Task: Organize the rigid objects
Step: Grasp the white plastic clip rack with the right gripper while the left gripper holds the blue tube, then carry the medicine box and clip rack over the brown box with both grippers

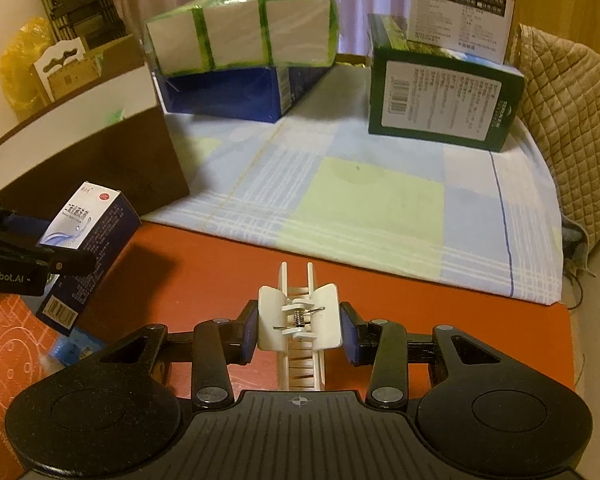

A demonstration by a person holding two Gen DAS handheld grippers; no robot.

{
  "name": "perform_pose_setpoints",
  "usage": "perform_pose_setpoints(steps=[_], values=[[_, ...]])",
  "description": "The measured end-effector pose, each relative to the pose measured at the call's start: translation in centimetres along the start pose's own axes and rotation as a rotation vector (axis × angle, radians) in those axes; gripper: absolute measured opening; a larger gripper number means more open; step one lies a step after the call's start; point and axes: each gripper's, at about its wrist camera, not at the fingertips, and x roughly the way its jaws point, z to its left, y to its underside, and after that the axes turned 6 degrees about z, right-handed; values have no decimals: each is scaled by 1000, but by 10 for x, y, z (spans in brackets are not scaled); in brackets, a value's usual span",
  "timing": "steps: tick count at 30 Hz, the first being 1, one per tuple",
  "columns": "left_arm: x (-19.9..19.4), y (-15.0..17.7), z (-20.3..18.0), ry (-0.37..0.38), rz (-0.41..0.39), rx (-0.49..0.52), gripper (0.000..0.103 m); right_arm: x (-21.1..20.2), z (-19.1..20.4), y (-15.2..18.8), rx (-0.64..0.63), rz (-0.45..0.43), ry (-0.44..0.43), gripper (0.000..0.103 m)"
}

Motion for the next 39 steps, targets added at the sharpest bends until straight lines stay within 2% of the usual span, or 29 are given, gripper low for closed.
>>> perform_pose_setpoints(steps=[12,22,31,39], values=[[-45,17,8,4,-67,-55,61,-27,25,-2,-55,-59,-55,38],[-82,36,21,-20,-124,-113,61,-52,55,-8,-111,-103,-138,38],[-110,51,45,-75,-162,-171,61,-61,91,-19,-168,-122,-244,38],[-131,51,77,-145,-198,-225,61,-62,126,-50,-227,-167,-315,38]])
